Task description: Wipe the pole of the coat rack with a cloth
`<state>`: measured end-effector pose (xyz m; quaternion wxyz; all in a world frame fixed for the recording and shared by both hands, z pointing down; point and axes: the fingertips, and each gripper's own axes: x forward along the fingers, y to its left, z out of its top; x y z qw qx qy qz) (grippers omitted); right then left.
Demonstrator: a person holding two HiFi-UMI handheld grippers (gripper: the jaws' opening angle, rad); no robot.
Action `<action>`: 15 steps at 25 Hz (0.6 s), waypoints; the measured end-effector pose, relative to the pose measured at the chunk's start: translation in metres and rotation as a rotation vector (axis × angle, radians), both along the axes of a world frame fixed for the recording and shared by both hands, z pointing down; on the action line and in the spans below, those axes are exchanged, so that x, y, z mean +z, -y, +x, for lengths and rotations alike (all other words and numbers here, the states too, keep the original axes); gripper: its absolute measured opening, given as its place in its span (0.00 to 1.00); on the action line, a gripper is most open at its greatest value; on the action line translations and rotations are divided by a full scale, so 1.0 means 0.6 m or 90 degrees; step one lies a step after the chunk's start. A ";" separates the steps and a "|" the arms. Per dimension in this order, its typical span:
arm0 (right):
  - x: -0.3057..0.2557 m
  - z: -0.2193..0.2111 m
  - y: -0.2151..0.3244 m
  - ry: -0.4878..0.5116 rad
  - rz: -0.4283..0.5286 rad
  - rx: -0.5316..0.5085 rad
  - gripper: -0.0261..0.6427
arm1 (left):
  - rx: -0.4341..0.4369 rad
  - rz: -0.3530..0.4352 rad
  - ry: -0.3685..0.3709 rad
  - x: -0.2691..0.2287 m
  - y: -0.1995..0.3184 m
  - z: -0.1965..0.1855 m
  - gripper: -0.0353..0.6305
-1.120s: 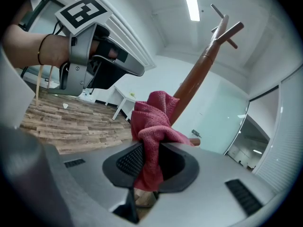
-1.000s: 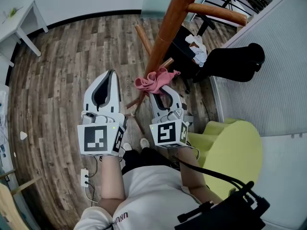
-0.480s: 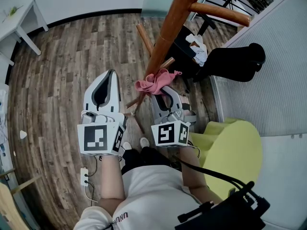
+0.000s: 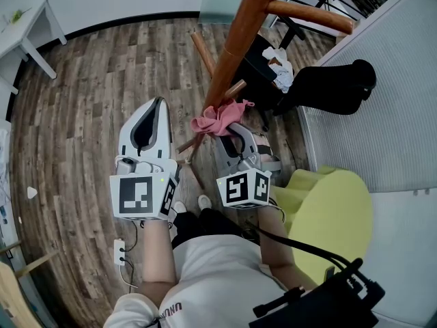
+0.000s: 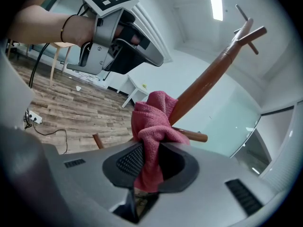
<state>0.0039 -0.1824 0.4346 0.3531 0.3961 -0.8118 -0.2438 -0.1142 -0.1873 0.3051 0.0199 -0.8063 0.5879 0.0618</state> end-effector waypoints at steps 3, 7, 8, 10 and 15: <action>0.005 0.001 -0.002 -0.004 -0.007 -0.002 0.16 | 0.001 -0.001 0.000 0.000 0.000 0.002 0.07; 0.007 0.003 -0.004 -0.006 -0.012 -0.001 0.16 | 0.001 -0.003 0.001 0.000 -0.004 0.004 0.07; 0.008 0.003 -0.005 -0.007 -0.014 -0.002 0.16 | 0.002 -0.004 0.001 0.002 -0.004 0.005 0.07; 0.012 0.003 -0.006 -0.010 -0.017 -0.005 0.16 | 0.002 -0.006 0.002 0.005 -0.006 0.006 0.07; 0.017 0.002 -0.007 -0.018 -0.026 -0.009 0.16 | -0.005 -0.008 0.001 0.006 -0.006 -0.001 0.07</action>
